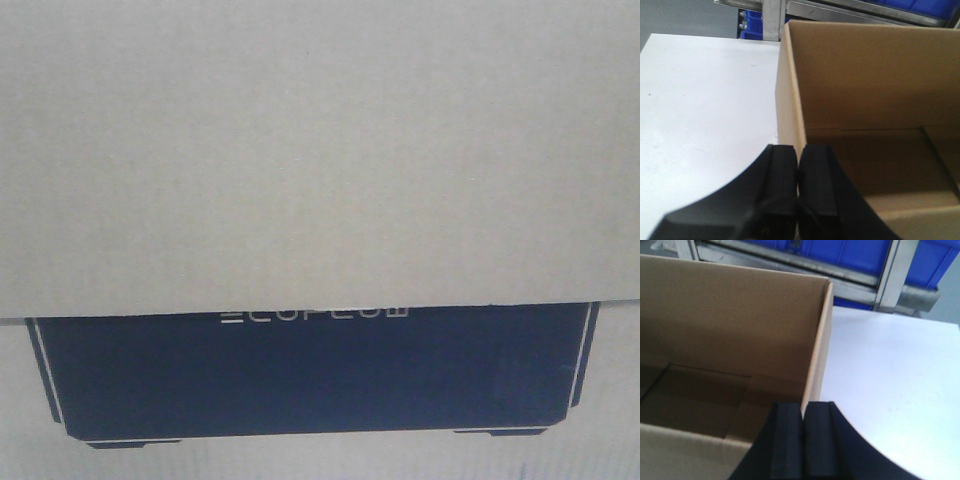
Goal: Grab box from left shelf to table start
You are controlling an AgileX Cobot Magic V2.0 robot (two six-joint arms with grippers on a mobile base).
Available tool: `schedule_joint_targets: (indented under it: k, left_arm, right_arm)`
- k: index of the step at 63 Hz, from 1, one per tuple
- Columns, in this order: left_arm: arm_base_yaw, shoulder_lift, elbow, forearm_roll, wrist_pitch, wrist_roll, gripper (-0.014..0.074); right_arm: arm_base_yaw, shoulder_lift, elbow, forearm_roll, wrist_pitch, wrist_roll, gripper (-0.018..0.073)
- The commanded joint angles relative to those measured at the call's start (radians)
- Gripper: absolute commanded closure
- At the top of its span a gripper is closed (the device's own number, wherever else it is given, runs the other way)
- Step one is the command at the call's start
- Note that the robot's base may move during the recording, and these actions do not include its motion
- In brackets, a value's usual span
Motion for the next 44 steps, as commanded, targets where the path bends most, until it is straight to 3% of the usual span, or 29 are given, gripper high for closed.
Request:
schedule_joint_targets:
  k: [1,25,44]
  left_arm:
    - [-0.005,-0.063,0.054,0.003,-0.147,-0.006,0.0606]
    - [-0.005,-0.371,0.380,0.005,-0.421,-0.006,0.0608]
    - [-0.005,-0.387,0.404,-0.007,-0.427,-0.006,0.0608]
  right_arm:
    - [0.000,-0.091,0.055,-0.007,-0.144,-0.010,0.0503]
    - [0.000,-0.391,0.296,-0.008,-0.245,-0.010,0.0503]
    - [0.000,-0.395,0.304,-0.008,-0.249,-0.010,0.0503]
